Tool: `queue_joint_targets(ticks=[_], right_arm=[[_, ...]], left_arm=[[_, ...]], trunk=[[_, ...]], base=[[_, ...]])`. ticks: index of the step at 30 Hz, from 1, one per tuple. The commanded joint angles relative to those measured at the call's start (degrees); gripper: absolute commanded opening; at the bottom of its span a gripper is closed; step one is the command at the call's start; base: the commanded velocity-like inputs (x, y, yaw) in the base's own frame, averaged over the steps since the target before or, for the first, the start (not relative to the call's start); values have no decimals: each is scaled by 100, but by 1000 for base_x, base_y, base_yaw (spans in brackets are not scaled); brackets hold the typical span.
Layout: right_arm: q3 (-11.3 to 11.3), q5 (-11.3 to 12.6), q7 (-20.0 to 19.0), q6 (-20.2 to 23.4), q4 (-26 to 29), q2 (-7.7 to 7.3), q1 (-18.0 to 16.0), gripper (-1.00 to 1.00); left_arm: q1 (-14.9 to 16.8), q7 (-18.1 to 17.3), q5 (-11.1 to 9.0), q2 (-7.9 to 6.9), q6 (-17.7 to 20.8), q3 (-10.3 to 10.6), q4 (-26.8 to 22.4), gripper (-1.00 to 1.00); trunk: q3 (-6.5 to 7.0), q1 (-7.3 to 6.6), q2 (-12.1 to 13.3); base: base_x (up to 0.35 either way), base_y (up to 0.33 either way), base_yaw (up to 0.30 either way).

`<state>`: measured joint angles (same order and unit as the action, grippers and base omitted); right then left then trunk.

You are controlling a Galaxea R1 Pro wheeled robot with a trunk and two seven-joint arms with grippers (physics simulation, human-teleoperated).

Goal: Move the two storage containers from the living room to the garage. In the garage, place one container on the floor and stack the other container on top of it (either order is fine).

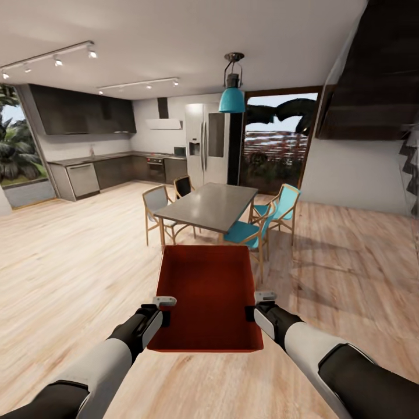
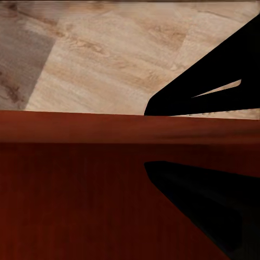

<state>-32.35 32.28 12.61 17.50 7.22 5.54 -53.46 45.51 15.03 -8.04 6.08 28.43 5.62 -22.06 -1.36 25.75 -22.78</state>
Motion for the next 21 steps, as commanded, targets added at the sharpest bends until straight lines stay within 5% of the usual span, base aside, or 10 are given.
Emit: queue_joint_targets(ticks=[1, 21], right_arm=[[-52, 68, 31, -1, 139, 0, -6, -100], [-45, 68, 31, -1, 139, -3, -6, -100]], left_arm=[[2, 70, 80, -11, 66, 18, 62, -100], [2, 70, 76, -11, 65, 18, 62, -100]], trunk=[[-13, 4, -14], [-13, 4, -14]], base=[[0, 0, -289], [0, 0, -289]])
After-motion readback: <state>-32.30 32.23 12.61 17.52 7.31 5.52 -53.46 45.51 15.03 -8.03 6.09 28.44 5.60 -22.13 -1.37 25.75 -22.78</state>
